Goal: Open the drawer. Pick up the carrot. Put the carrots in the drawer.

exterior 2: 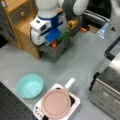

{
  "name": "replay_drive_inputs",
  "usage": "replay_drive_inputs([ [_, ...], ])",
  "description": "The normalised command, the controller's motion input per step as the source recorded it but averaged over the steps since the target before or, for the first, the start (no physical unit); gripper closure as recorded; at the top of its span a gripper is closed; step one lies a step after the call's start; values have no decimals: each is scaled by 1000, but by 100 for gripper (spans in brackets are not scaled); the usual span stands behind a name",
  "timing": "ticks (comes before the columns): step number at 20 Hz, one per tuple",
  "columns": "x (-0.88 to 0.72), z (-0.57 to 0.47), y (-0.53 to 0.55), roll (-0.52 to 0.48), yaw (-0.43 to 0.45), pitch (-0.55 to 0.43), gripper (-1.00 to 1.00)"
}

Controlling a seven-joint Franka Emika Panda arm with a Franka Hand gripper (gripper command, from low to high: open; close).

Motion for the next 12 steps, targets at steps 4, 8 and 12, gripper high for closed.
replay_drive_inputs([
  [4,-128,-46,25,132,-76,-104,-100],
  [8,-156,-37,73,121,-91,-100,-100],
  [12,-178,-18,96,103,-107,-91,-100],
])
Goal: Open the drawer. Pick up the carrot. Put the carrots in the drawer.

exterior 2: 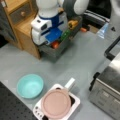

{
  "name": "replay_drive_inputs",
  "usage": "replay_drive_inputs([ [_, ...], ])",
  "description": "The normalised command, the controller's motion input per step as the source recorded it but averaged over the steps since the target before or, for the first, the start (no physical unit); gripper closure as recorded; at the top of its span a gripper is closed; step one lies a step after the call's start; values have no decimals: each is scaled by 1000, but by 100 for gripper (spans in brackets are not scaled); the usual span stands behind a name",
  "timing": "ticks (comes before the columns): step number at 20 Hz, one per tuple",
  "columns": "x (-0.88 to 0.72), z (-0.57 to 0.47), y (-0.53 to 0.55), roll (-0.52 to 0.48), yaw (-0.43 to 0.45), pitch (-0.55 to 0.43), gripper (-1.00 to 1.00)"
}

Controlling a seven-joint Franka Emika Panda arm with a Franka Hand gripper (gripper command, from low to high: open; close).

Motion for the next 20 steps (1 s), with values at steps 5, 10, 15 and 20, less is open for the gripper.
replay_drive_inputs([
  [5,-233,87,72,44,-161,-49,-100],
  [10,-289,186,29,-70,-195,53,-100],
  [15,-254,131,58,-121,-144,88,-100],
  [20,-234,160,134,-144,-158,126,-100],
])
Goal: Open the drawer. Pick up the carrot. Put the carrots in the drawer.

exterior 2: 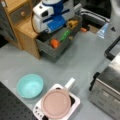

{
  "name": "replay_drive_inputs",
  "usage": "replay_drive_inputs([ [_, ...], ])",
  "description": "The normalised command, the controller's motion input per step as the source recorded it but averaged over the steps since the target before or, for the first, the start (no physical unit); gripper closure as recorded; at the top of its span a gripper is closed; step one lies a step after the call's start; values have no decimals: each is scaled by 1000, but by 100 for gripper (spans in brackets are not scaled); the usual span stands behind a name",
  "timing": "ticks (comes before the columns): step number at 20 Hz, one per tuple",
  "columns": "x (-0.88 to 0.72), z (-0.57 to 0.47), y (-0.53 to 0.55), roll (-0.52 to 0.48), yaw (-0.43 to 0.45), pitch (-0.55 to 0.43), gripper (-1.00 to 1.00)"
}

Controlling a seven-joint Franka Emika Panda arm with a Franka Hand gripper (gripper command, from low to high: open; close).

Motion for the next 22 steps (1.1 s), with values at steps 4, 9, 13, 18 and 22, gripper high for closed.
replay_drive_inputs([
  [4,-278,303,246,-154,-320,204,-100],
  [9,-187,248,304,-135,-346,205,-100],
  [13,-43,72,287,-116,-264,148,-100],
  [18,2,-26,260,-69,-208,86,-100],
  [22,-47,-80,302,-26,-206,42,-100],
])
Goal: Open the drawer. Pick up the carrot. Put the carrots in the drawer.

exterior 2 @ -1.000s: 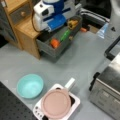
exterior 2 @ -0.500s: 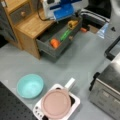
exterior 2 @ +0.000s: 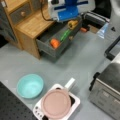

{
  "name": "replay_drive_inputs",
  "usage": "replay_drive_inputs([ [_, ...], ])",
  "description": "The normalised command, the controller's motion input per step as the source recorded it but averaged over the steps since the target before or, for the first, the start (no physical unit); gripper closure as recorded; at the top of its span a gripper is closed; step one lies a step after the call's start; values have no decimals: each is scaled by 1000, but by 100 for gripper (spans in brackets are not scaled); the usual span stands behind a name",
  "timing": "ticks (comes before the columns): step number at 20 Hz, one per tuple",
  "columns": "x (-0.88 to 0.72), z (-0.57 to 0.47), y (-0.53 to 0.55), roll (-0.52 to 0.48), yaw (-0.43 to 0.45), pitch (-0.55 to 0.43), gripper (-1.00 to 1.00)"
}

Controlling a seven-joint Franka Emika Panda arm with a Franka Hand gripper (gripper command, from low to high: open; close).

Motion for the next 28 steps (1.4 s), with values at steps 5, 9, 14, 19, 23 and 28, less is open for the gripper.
replay_drive_inputs([
  [5,-113,-90,316,12,-285,6,-100],
  [9,-187,-136,334,59,-426,-101,-100],
  [14,-235,-230,327,74,-409,-247,-100],
  [19,-270,-426,353,13,-350,-385,-100],
  [23,-271,-381,345,-59,-253,-377,-100],
  [28,-240,-361,335,-95,-250,-358,-100],
])
